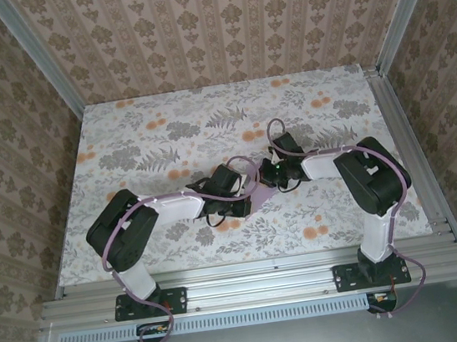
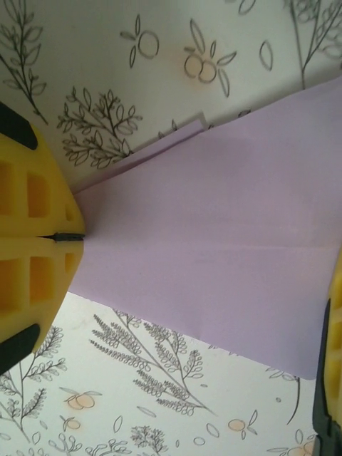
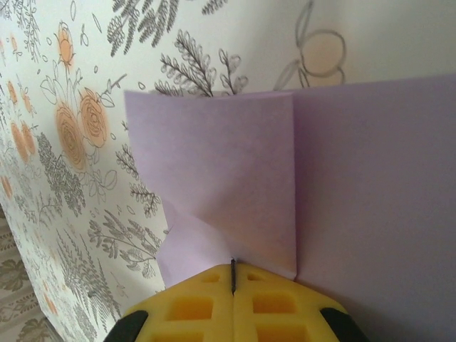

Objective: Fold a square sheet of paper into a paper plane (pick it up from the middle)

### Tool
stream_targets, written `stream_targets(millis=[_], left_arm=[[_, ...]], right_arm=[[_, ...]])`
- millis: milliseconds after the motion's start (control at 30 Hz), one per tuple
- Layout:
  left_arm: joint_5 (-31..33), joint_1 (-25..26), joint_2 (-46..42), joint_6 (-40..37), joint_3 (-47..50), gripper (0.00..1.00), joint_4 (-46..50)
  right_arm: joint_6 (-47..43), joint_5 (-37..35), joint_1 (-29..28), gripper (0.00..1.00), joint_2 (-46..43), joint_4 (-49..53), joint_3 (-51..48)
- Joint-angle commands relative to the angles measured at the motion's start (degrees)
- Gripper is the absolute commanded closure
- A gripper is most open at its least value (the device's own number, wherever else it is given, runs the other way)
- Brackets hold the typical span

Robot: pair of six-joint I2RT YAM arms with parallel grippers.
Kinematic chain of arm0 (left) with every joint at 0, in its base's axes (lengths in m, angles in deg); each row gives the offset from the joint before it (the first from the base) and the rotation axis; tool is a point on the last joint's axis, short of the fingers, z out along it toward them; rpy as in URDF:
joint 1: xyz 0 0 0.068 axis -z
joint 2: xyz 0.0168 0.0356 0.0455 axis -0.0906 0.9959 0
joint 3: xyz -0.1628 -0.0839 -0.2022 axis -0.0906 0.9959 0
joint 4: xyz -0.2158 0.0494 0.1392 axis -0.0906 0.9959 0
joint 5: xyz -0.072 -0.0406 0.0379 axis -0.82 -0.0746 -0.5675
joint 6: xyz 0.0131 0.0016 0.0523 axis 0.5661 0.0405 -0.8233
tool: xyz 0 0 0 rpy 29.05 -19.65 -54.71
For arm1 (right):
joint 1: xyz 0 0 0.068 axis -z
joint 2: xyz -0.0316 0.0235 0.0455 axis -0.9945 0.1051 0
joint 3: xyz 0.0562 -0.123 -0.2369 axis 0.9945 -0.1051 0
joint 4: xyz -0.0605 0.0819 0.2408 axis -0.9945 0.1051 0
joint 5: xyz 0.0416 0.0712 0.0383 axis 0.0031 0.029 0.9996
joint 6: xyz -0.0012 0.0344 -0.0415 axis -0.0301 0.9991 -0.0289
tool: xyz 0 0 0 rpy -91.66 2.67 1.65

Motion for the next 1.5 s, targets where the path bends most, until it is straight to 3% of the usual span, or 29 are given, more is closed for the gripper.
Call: stream_targets(millis=[0, 933, 1300, 1467], left_arm=[[7.54, -0.63, 3.59, -2.16, 4.82, 0.97, 14.97], [6.0, -0.67, 2.82, -2.82, 6.63, 0.98, 16.13], [3.27, -0.48, 4.54, -2.54, 2.48, 0.95, 16.04], [1.94, -0.22, 3.52, -2.23, -0.88, 0.91, 16.71]], right_arm=[[-3.23, -4.63, 3.14, 1.0, 2.99, 2.94, 1.65], [-11.79, -2.51, 12.86, 1.0, 9.8, 8.74, 11.93], [-13.73, 0.25, 13.0, 0.93, 2.12, 9.3, 9.92], [-12.78, 4.65, 12.69, 0.83, -4.73, 8.39, 4.63]])
